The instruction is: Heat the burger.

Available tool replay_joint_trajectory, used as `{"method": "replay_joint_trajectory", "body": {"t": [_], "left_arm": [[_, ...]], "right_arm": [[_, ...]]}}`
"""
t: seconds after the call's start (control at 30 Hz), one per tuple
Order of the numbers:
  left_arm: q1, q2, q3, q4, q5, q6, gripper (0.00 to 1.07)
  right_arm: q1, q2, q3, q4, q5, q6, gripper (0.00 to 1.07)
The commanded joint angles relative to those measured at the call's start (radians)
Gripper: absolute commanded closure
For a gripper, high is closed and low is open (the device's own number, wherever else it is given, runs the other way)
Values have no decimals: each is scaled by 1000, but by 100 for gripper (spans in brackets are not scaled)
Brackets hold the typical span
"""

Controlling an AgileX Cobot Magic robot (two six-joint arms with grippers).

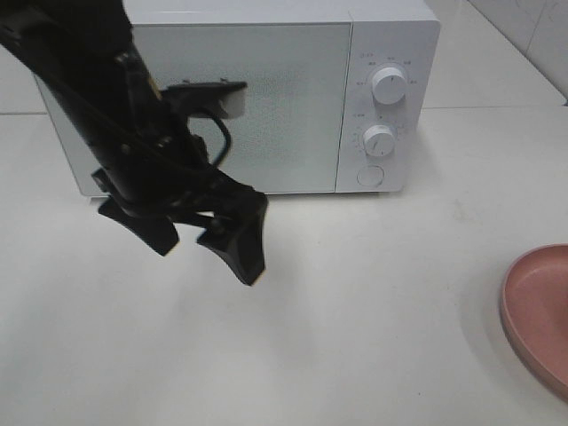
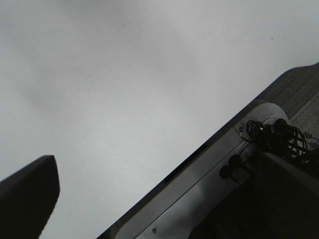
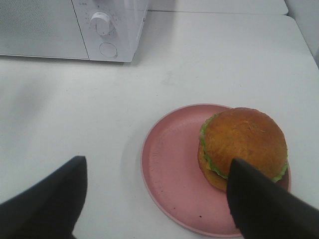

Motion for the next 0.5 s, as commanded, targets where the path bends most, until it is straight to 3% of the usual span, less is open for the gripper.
{"method": "replay_joint_trajectory", "body": {"t": [0.03,0.17,0.2,0.27,0.5], "left_arm": [[91,-51,-2,2,72,-2,8],[237,-117,-2,19,162,10,8],[237,-117,-2,19,162,10,8],[336,-159,-2,39,198,10,8],[502,-250,21,54,227,10,8]], "right_arm": [[-8,-28,1,-6,-6,3,32],[-8,-28,1,-6,-6,3,32],[-8,-28,1,-6,-6,3,32],[-8,-28,1,-6,-6,3,32],[-8,-28,1,-6,-6,3,32]]}}
